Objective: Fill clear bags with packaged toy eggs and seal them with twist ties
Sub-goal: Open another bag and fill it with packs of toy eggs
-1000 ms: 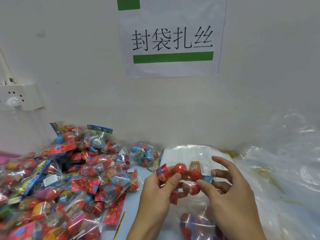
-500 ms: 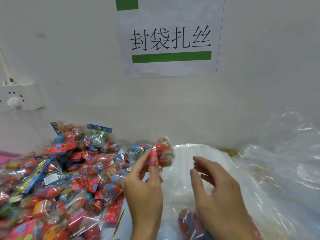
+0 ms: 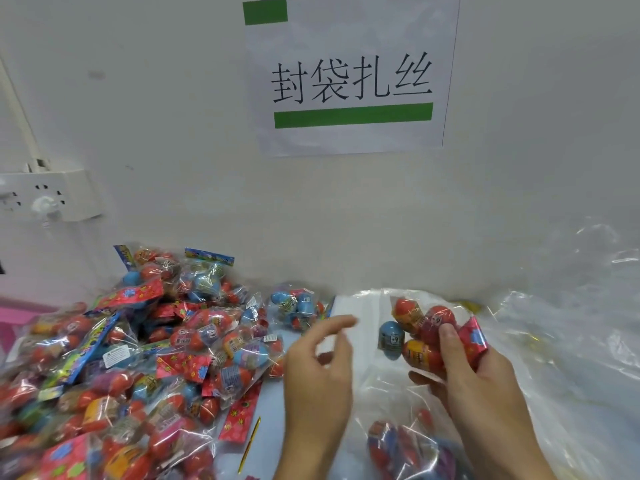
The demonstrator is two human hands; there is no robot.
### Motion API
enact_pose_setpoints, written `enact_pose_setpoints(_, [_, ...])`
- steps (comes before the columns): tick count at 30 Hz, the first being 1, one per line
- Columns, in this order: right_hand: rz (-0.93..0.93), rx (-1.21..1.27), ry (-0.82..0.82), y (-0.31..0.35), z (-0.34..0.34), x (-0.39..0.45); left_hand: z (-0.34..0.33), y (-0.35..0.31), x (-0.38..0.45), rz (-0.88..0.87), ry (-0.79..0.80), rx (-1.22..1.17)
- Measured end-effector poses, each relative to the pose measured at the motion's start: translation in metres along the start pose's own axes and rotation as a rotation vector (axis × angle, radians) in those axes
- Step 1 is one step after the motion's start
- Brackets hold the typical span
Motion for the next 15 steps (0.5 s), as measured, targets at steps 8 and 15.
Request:
enact_pose_setpoints(8, [0.049, -0.072, 0.036, 0.001, -0.004, 0.000, 0.072, 0.024, 0.010, 0.188, -0.285, 0.991])
enact_pose_setpoints(15, [0.046, -0.122, 0.049, 0.001, -0.007, -0.001, 0.068, 0.015, 0.010, 0.071, -0.392, 0.964])
Point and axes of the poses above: each hand's wrist, its own x-axis towards the middle knuckle, its own z-axis out of the back of the hand, y = z × x, the point moved 5 cm from there along x, towards the middle knuckle, and after that the axes turned 10 degrees about -x, right-handed, at the moved point
